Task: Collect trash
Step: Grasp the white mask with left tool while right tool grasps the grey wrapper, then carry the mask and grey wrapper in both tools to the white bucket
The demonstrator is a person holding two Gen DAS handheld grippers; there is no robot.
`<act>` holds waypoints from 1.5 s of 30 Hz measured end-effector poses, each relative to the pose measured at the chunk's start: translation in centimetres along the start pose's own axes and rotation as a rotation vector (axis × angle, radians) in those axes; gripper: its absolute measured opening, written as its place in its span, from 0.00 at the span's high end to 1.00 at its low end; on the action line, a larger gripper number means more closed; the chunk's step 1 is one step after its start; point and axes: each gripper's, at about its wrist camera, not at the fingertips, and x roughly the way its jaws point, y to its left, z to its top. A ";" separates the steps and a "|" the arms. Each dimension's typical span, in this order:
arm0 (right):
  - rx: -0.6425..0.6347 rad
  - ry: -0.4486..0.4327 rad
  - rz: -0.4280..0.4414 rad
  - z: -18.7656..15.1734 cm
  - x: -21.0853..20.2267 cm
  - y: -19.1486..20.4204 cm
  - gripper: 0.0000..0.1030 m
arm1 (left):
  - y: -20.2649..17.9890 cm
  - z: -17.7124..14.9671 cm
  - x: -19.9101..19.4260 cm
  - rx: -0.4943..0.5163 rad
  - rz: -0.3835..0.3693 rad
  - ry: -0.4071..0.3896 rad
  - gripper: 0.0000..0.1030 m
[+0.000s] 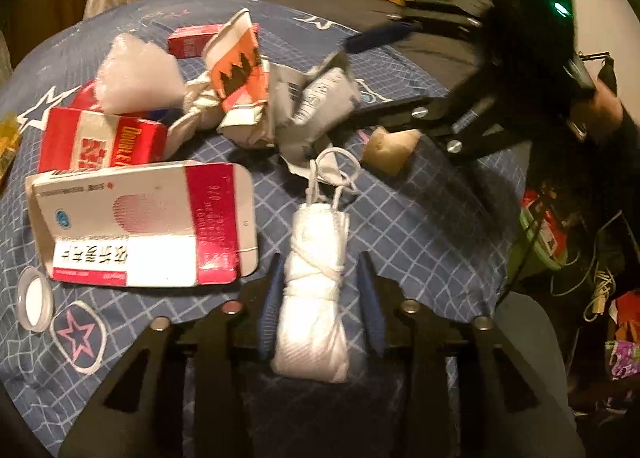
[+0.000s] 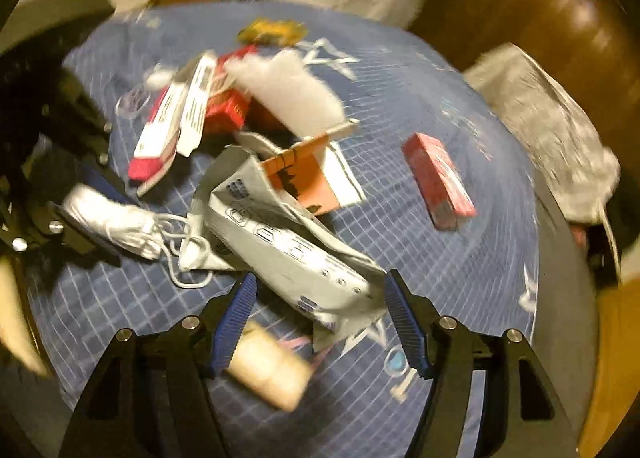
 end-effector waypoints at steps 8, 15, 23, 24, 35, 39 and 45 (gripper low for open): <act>-0.199 0.102 0.051 2.0 2.7 0.5 0.32 | -1.0 0.8 1.1 0.032 -0.007 0.033 0.49; -0.111 0.038 0.031 2.1 2.6 1.0 0.60 | 0.0 0.3 0.5 -0.017 0.026 0.011 0.75; 0.282 -0.227 -0.013 -0.5 -4.1 0.9 0.74 | -1.3 -1.7 -1.1 -0.038 0.089 -0.092 0.76; 0.352 -0.270 -0.024 -1.0 -5.2 1.3 0.74 | -1.5 -1.8 -1.6 -0.040 0.098 -0.110 0.76; 0.778 -0.514 -0.150 -0.5 -12.0 6.9 0.74 | -0.8 -2.5 -11.6 -0.181 0.329 -0.430 0.76; 0.816 -0.554 -0.243 1.0 -14.2 10.0 0.74 | -0.5 -3.0 -14.6 -0.226 0.415 -0.515 0.76; 0.849 -0.597 -0.331 1.5 -16.4 13.7 0.74 | -2.0 -4.1 -17.1 -0.253 0.520 -0.613 0.76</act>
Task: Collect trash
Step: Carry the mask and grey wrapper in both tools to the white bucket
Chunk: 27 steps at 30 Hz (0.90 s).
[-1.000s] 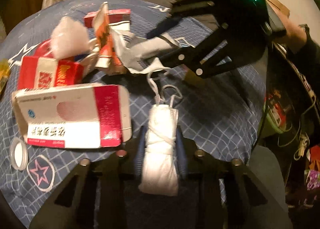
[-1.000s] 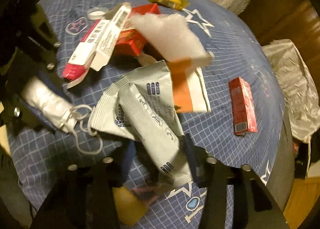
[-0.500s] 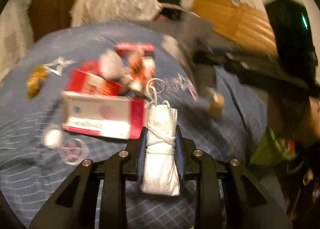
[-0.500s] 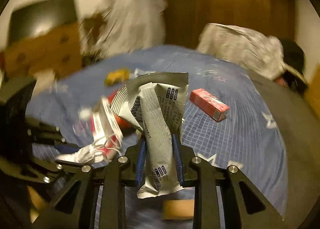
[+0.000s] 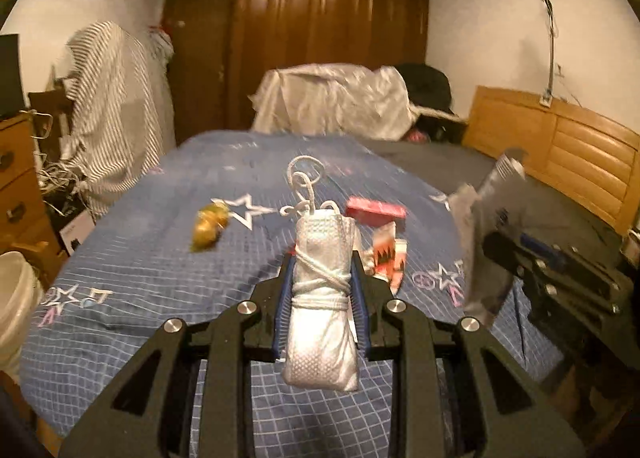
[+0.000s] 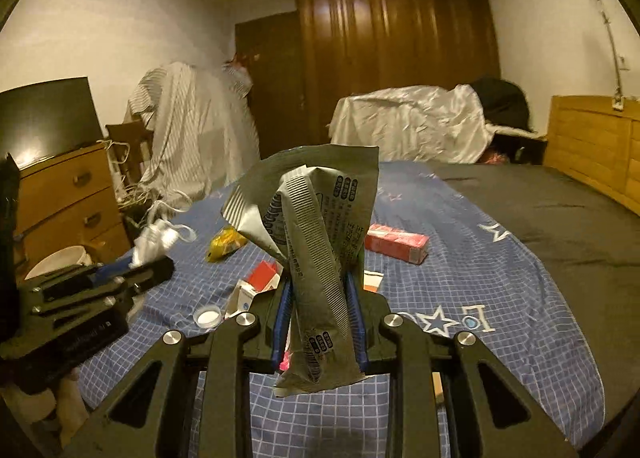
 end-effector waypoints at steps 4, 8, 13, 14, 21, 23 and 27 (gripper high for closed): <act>0.019 -0.032 -0.015 -0.6 -1.8 1.0 0.74 | 0.2 0.3 -1.4 -0.002 0.024 -0.057 0.76; 0.024 -0.067 -0.025 -0.8 -3.0 1.4 0.74 | -0.1 0.0 -2.6 0.010 0.026 -0.077 0.76; 0.024 -0.096 -0.027 -0.6 -3.2 0.7 0.74 | -0.1 -0.5 -3.2 0.019 0.028 -0.106 0.76; 0.022 -0.099 -0.028 -0.6 -3.2 0.7 0.74 | 0.0 -0.5 -3.2 0.019 0.026 -0.106 0.76; 0.015 -0.102 -0.026 -0.6 -3.3 1.1 0.74 | 0.3 -0.7 -3.0 0.010 0.018 -0.105 0.76; 0.014 -0.102 -0.021 -0.5 -3.2 0.6 0.74 | 0.6 -0.8 -3.2 0.006 0.021 -0.107 0.76; -0.001 -0.102 0.014 0.2 -2.8 1.7 0.74 | 2.1 -0.3 -3.8 -0.010 0.047 -0.118 0.76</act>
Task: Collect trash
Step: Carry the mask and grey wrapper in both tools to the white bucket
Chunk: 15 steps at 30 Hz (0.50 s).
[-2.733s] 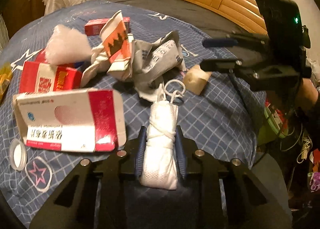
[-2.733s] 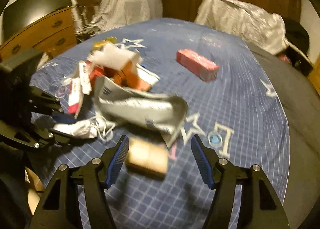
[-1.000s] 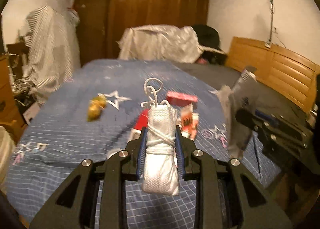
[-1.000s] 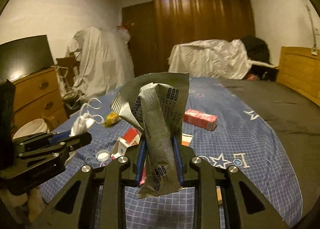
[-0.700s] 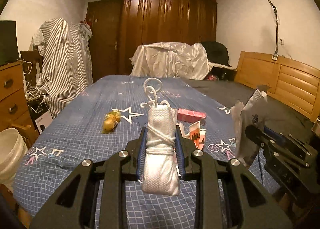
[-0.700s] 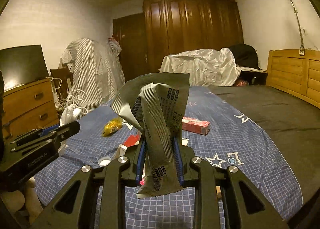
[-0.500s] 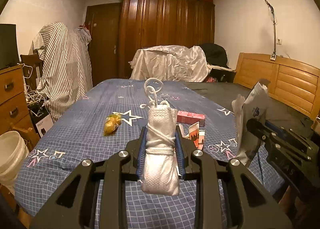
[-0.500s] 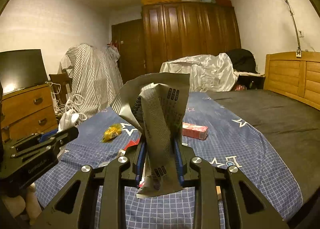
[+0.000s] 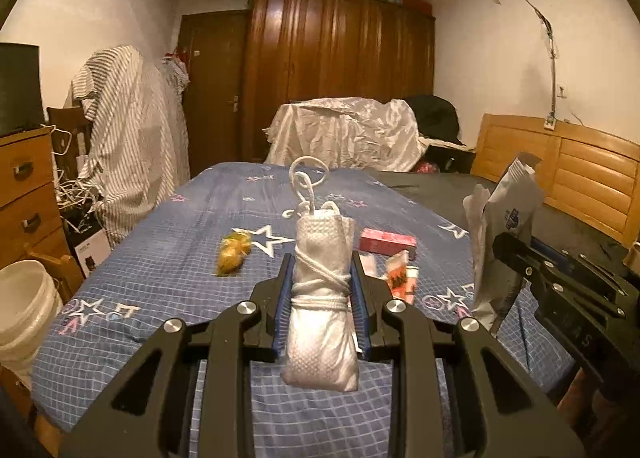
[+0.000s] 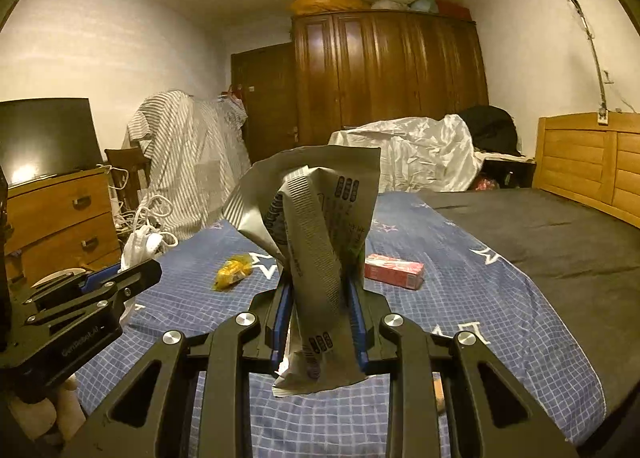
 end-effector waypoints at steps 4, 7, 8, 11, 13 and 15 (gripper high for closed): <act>-0.030 -0.003 0.077 1.6 1.3 2.7 0.74 | 3.1 0.9 -0.3 -0.028 0.063 -0.009 0.76; -0.059 -0.003 0.150 3.2 2.7 6.2 0.74 | 6.4 1.5 -0.8 -0.054 0.123 -0.014 0.76; -0.065 -0.001 0.175 3.7 3.2 7.3 0.74 | 7.4 1.7 -1.0 -0.061 0.141 -0.016 0.76; -0.086 0.009 0.261 5.2 5.2 11.6 0.74 | 10.8 2.5 -1.8 -0.087 0.203 -0.025 0.76; -0.101 0.013 0.310 6.2 6.2 14.3 0.74 | 13.3 2.9 -2.4 -0.102 0.247 -0.030 0.76; -0.114 0.021 0.364 7.0 7.3 17.2 0.74 | 15.9 3.2 -3.2 -0.117 0.293 -0.035 0.76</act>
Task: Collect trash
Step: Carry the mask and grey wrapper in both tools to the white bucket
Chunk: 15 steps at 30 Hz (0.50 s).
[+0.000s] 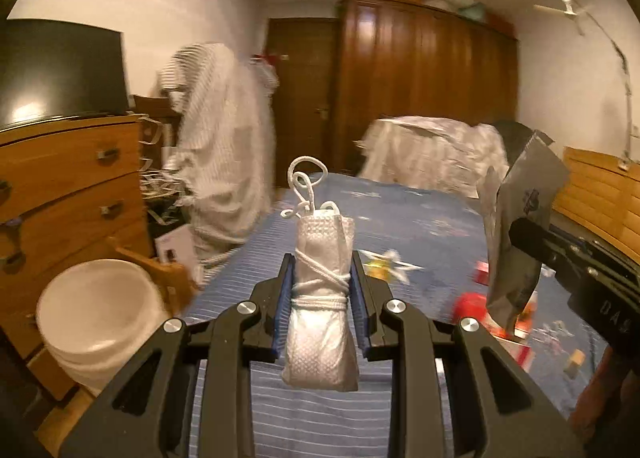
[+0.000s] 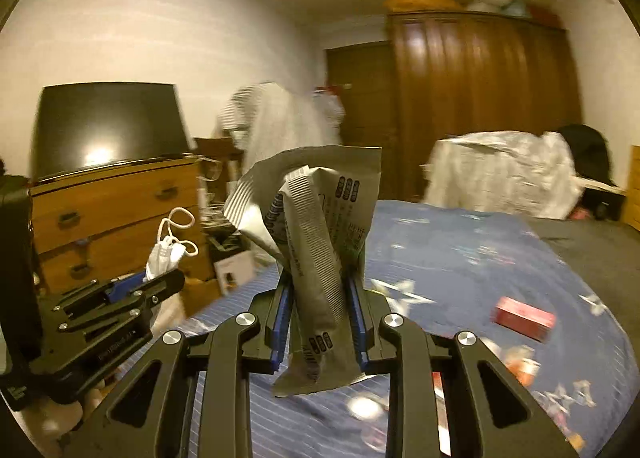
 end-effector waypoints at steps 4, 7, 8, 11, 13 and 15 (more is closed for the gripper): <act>-0.033 0.029 0.090 2.5 4.3 4.9 0.74 | 4.6 1.2 0.2 -0.032 0.076 0.005 0.76; -0.062 0.058 0.165 4.0 7.7 9.5 0.73 | 7.8 1.9 0.4 -0.052 0.129 0.011 0.76; -0.071 0.067 0.185 4.5 8.7 10.8 0.73 | 9.1 2.0 0.3 -0.061 0.148 0.014 0.76; -0.098 0.103 0.255 6.0 12.1 15.1 0.73 | 12.8 2.5 0.2 -0.095 0.201 0.026 0.76; -0.105 0.141 0.313 6.9 14.5 18.0 0.73 | 15.0 2.7 0.0 -0.115 0.230 0.037 0.76; -0.109 0.183 0.360 7.8 17.1 20.7 0.73 | 17.5 2.8 0.1 -0.133 0.254 0.060 0.76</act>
